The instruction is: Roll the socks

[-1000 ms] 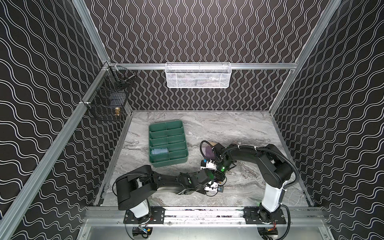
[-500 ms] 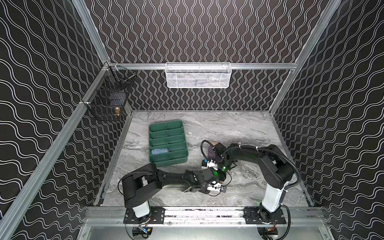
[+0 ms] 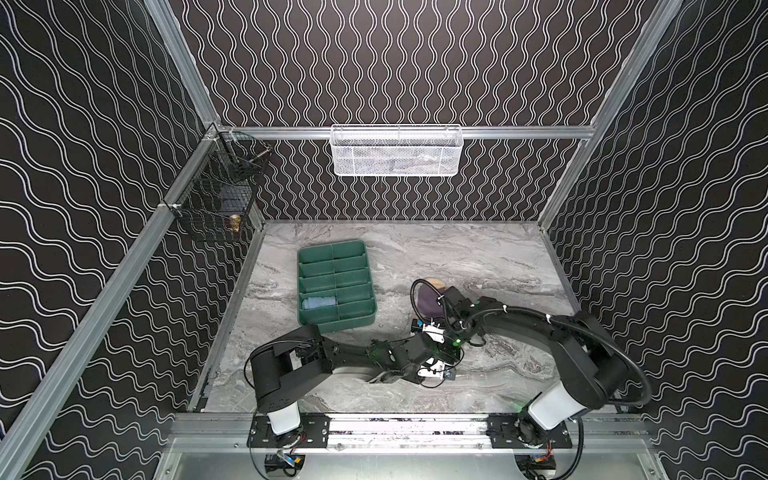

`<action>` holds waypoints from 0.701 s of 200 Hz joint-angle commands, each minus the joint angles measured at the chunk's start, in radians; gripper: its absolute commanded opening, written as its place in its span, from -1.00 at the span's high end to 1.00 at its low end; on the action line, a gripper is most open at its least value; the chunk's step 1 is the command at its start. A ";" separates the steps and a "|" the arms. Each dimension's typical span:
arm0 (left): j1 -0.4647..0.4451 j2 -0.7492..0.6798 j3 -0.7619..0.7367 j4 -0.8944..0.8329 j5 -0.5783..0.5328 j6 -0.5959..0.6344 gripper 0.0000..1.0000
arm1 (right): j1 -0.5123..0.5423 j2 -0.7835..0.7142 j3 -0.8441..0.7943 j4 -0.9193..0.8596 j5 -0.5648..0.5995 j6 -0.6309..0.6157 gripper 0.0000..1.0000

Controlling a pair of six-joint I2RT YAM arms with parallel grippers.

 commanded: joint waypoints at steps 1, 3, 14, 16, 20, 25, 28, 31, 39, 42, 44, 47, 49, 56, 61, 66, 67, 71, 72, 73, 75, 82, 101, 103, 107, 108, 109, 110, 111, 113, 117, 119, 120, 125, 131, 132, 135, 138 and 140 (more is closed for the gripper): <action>0.004 0.019 -0.022 -0.267 0.078 -0.002 0.99 | -0.020 -0.060 -0.024 0.062 0.099 -0.008 -0.14; 0.004 0.019 -0.023 -0.268 0.078 -0.002 0.99 | -0.023 -0.067 -0.026 0.068 0.105 -0.004 -0.14; 0.006 0.013 -0.020 -0.276 0.078 0.002 0.99 | -0.039 -0.100 -0.038 0.096 0.132 0.005 -0.15; 0.006 0.012 -0.020 -0.279 0.078 0.002 0.99 | -0.043 -0.105 -0.039 0.102 0.134 0.006 -0.15; 0.006 0.011 -0.018 -0.284 0.078 0.003 0.99 | -0.048 -0.117 -0.043 0.111 0.141 0.011 -0.16; 0.006 0.005 -0.015 -0.292 0.081 0.005 0.99 | -0.058 -0.133 -0.048 0.130 0.152 0.016 -0.17; 0.006 0.003 -0.014 -0.298 0.084 0.006 0.99 | -0.064 -0.142 -0.050 0.140 0.160 0.019 -0.17; 0.006 0.000 -0.012 -0.303 0.088 0.009 0.99 | -0.068 -0.151 -0.054 0.151 0.169 0.023 -0.17; 0.010 -0.006 0.001 -0.339 0.110 0.014 0.99 | -0.085 -0.173 -0.061 0.176 0.193 0.034 -0.20; 0.012 -0.008 0.007 -0.355 0.115 0.014 0.99 | -0.091 -0.181 -0.063 0.186 0.208 0.040 -0.20; 0.013 -0.009 0.011 -0.365 0.119 0.014 0.99 | -0.095 -0.187 -0.065 0.195 0.220 0.044 -0.20; 0.015 -0.013 0.020 -0.381 0.125 0.013 0.99 | -0.102 -0.193 -0.067 0.209 0.242 0.055 -0.20; 0.017 -0.014 0.025 -0.393 0.132 0.012 0.99 | -0.107 -0.197 -0.069 0.219 0.257 0.062 -0.20; 0.030 -0.015 0.054 -0.454 0.172 0.013 0.98 | -0.123 -0.212 -0.074 0.252 0.315 0.088 -0.20; 0.038 -0.014 0.075 -0.492 0.194 0.005 0.98 | -0.134 -0.222 -0.079 0.277 0.366 0.112 -0.20; 0.049 -0.013 0.098 -0.531 0.215 -0.003 0.97 | -0.145 -0.233 -0.083 0.305 0.422 0.139 -0.20; 0.052 -0.012 0.100 -0.539 0.220 -0.005 0.97 | -0.147 -0.235 -0.084 0.311 0.433 0.145 -0.20; 0.064 -0.010 0.124 -0.574 0.248 -0.012 0.96 | -0.155 -0.245 -0.089 0.331 0.475 0.167 -0.20; 0.068 -0.009 0.127 -0.584 0.257 -0.014 0.96 | -0.157 -0.248 -0.090 0.336 0.485 0.173 -0.19; 0.071 -0.007 0.132 -0.593 0.265 -0.015 0.96 | -0.160 -0.250 -0.091 0.342 0.496 0.178 -0.19; 0.079 -0.006 0.147 -0.613 0.282 -0.016 0.96 | -0.164 -0.254 -0.095 0.353 0.516 0.187 -0.19; 0.101 0.008 0.185 -0.667 0.318 -0.031 0.96 | -0.175 -0.284 -0.111 0.397 0.592 0.223 -0.19; 0.160 0.028 0.261 -0.780 0.428 -0.054 0.93 | -0.183 -0.407 -0.176 0.517 0.766 0.291 -0.18; 0.165 0.030 0.266 -0.788 0.435 -0.057 0.92 | -0.182 -0.424 -0.183 0.527 0.774 0.295 -0.18; 0.176 0.035 0.277 -0.802 0.451 -0.061 0.91 | -0.182 -0.459 -0.198 0.547 0.785 0.302 -0.18; 0.179 0.037 0.281 -0.806 0.456 -0.063 0.91 | -0.181 -0.467 -0.201 0.552 0.788 0.303 -0.18; 0.181 0.038 0.284 -0.810 0.461 -0.063 0.90 | -0.181 -0.477 -0.205 0.557 0.791 0.304 -0.18; 0.184 0.039 0.287 -0.816 0.467 -0.063 0.90 | -0.182 -0.486 -0.210 0.563 0.795 0.305 -0.17; 0.187 0.041 0.290 -0.821 0.473 -0.064 0.89 | -0.182 -0.495 -0.214 0.568 0.799 0.306 -0.17; 0.192 0.045 0.295 -0.831 0.486 -0.062 0.88 | -0.182 -0.516 -0.222 0.581 0.803 0.307 -0.16; 0.204 0.053 0.310 -0.858 0.510 -0.057 0.88 | -0.179 -0.549 -0.240 0.602 0.804 0.308 -0.15; 0.209 0.057 0.317 -0.866 0.519 -0.056 0.87 | -0.178 -0.575 -0.249 0.609 0.799 0.310 -0.14; 0.212 0.061 0.320 -0.871 0.521 -0.057 0.87 | -0.176 -0.586 -0.251 0.613 0.794 0.312 -0.14; 0.223 0.072 0.336 -0.881 0.531 -0.064 0.88 | -0.172 -0.638 -0.269 0.625 0.767 0.313 -0.11; 0.239 0.086 0.352 -0.897 0.552 -0.067 0.87 | -0.159 -0.698 -0.293 0.644 0.743 0.306 -0.07; 0.242 0.088 0.354 -0.899 0.558 -0.067 0.87 | -0.156 -0.709 -0.298 0.648 0.740 0.304 -0.06; 0.250 0.096 0.363 -0.911 0.573 -0.064 0.86 | -0.143 -0.738 -0.311 0.659 0.739 0.298 -0.03; 0.257 0.105 0.374 -0.922 0.584 -0.063 0.87 | -0.122 -0.775 -0.324 0.667 0.737 0.291 -0.01; 0.261 0.111 0.382 -0.929 0.591 -0.062 0.87 | -0.106 -0.795 -0.331 0.671 0.736 0.285 0.00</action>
